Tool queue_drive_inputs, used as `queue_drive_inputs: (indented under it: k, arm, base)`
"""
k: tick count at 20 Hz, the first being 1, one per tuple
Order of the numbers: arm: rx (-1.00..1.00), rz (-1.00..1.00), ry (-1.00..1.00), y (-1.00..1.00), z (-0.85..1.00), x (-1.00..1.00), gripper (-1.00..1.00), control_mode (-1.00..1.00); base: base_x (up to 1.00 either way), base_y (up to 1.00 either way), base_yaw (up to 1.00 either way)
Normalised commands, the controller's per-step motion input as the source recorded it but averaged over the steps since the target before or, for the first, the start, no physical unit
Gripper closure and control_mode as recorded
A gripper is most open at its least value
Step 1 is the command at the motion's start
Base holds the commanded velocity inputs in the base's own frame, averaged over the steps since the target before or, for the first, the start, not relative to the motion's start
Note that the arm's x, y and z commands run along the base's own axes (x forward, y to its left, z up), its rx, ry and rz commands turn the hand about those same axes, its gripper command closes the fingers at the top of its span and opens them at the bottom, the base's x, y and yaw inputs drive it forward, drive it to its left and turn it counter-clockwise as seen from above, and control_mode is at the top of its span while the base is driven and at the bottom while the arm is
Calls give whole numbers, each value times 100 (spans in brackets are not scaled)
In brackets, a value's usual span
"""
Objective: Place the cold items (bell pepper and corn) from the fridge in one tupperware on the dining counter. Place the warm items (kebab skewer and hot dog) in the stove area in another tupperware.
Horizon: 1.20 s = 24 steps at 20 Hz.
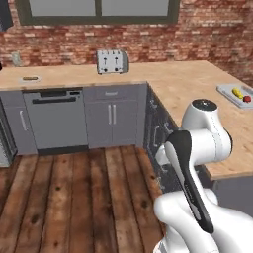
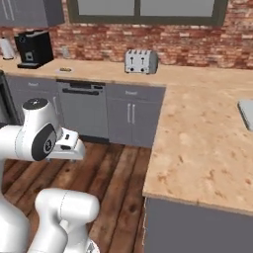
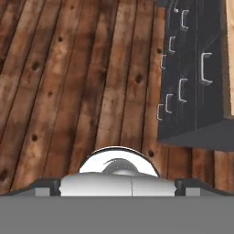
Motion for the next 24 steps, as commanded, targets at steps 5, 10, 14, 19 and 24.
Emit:
queue_drive_inputs:
  k: [5, 10, 14, 19, 24]
  arm:
    - [0, 0, 0, 0, 0, 0, -100, 100]
    - [0, 0, 0, 0, 0, 0, -100, 100]
    - [0, 0, 0, 0, 0, 0, -100, 100]
    - [0, 0, 0, 0, 0, 0, -100, 100]
    - [0, 0, 0, 0, 0, 0, -100, 100]
  base:
    - [80, 100, -48]
    - [100, 88, -18]
    - [100, 44, 13]
    - [95, -5, 80]
    - [98, -7, 100]
